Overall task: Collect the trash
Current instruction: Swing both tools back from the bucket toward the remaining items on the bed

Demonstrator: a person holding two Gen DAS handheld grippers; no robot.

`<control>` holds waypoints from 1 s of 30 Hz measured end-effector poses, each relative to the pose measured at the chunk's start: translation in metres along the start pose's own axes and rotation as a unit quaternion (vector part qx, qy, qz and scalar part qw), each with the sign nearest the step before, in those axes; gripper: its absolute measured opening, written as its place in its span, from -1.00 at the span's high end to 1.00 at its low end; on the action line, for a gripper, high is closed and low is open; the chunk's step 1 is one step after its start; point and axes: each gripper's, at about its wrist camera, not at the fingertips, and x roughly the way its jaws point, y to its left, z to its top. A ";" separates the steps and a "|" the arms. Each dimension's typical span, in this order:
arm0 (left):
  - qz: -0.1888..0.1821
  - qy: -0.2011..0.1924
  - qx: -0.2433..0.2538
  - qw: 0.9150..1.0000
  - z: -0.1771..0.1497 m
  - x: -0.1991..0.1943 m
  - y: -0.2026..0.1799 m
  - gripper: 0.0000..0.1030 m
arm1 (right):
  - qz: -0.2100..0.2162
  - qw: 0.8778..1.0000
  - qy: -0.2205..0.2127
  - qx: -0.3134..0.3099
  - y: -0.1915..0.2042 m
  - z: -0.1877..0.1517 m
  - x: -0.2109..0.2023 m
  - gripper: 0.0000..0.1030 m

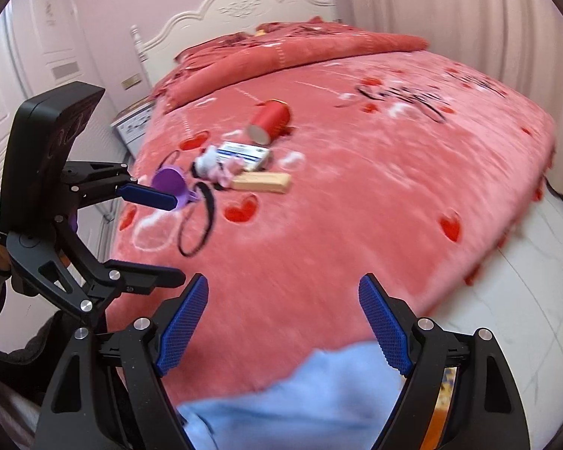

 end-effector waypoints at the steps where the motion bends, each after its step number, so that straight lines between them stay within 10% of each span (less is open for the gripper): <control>1: 0.004 -0.001 -0.006 1.000 -0.002 -0.002 0.010 -0.71 | 0.007 1.000 0.001 -0.006 0.006 0.008 0.008 -0.59; 30: 0.022 0.027 -0.148 0.988 0.005 0.044 0.226 -0.71 | 0.049 0.997 0.048 -0.036 0.039 0.088 0.131 -0.66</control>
